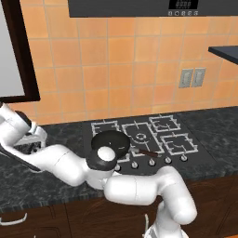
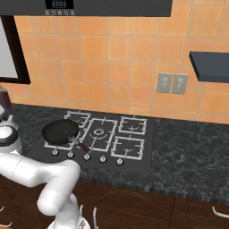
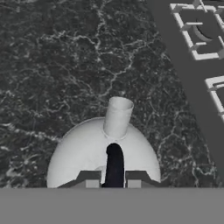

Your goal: Pick the kettle from the counter and place it on a stove burner. Then turn the burner on.

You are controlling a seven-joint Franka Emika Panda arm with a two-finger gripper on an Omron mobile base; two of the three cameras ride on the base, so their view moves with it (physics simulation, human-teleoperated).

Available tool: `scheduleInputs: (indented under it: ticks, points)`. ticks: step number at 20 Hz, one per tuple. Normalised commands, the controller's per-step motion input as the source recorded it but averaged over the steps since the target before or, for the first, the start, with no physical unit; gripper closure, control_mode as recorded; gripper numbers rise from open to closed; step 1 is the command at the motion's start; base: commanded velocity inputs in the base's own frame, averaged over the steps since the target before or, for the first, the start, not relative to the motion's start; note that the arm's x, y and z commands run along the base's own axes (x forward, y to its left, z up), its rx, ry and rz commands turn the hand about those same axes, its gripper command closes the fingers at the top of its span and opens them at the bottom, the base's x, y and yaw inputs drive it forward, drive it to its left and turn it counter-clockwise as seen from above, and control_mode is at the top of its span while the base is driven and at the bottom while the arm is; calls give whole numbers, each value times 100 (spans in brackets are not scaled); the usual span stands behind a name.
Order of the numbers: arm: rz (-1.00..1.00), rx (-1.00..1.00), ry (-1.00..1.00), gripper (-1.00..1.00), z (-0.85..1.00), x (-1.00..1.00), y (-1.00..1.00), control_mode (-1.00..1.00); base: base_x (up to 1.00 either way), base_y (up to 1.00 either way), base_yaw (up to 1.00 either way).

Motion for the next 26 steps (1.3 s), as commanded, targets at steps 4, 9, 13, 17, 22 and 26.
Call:
scheduleInputs:
  ticks: [4,9,13,17,22,26]
  points:
    - [-4,-1,-91,100,23,-74,-99,-100,0,0,0]
    - [-3,0,-91,100,30,-52,-100,-100,0,0,0]
    - [-3,0,-72,100,14,-21,-100,-100,0,0,0]
    - [0,0,-66,100,13,-9,-100,-100,0,0,0]
    - [0,2,-54,100,23,-10,-100,-100,0,0,0]
    - [0,5,-49,100,21,-6,-100,-100,0,0,0]
